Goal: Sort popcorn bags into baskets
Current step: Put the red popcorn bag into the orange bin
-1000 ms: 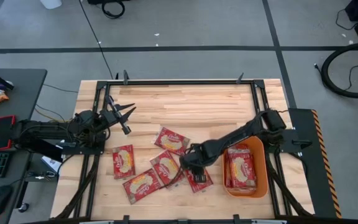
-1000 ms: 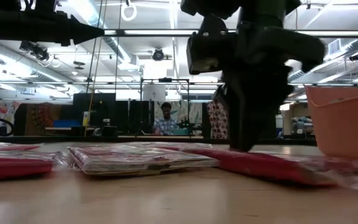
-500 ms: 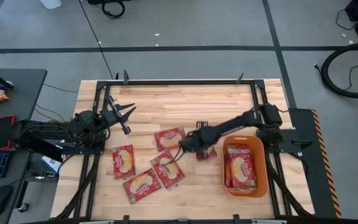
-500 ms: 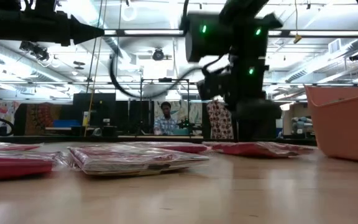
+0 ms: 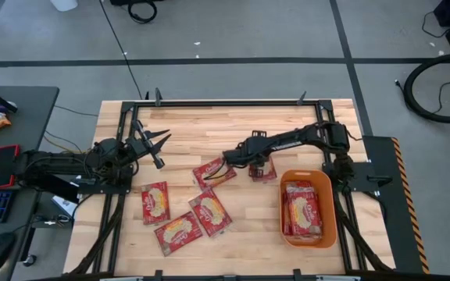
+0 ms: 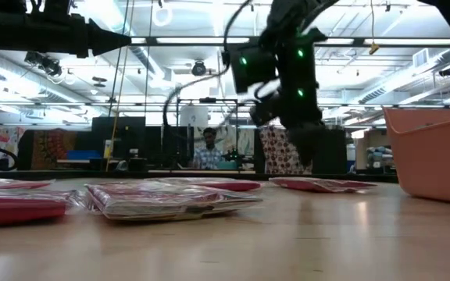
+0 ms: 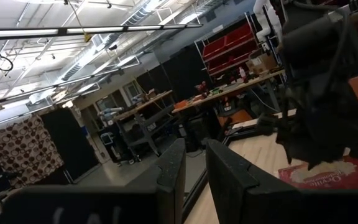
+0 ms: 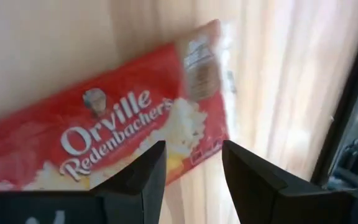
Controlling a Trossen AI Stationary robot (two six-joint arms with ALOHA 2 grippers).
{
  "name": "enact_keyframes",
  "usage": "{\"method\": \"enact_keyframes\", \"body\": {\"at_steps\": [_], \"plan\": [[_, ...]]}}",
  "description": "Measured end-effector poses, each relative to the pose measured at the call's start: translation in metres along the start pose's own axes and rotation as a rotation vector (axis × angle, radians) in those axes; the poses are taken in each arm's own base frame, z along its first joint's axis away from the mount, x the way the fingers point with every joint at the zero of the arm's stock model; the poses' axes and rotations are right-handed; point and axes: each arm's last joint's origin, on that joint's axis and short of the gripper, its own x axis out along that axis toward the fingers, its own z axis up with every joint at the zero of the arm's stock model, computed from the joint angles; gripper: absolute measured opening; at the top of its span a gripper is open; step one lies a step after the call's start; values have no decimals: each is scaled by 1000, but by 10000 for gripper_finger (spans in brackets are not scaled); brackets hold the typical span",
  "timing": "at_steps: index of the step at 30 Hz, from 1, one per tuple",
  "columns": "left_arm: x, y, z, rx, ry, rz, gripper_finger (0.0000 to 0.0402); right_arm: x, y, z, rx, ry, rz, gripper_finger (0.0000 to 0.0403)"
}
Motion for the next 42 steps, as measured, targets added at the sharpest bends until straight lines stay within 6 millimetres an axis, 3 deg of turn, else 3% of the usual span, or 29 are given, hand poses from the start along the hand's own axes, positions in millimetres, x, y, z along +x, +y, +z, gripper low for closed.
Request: {"method": "enact_keyframes", "body": {"at_steps": [4, 12, 20, 28, 35, 42], "plan": [[0, 0, 0, 0, 0, 0, 68, -16, 1, 10, 172, -72, 54, 162], [0, 0, 0, 0, 1, 0, 68, -18, 17, 15, 423, -142, 139, 183], [0, 0, 0, -2, 0, -1, 68, 2, 31, 4, 536, -141, 75, 216], [0, 0, 0, -2, 0, 0, 68, 17, 42, -3, 571, -135, 118, 209], [0, 0, 0, -1, 1, 0, 68, 24, 45, -8, 572, -120, 140, 180], [0, 0, 0, -1, 1, 0, 68, 23, 50, -10, 457, -120, 143, 90]]}}
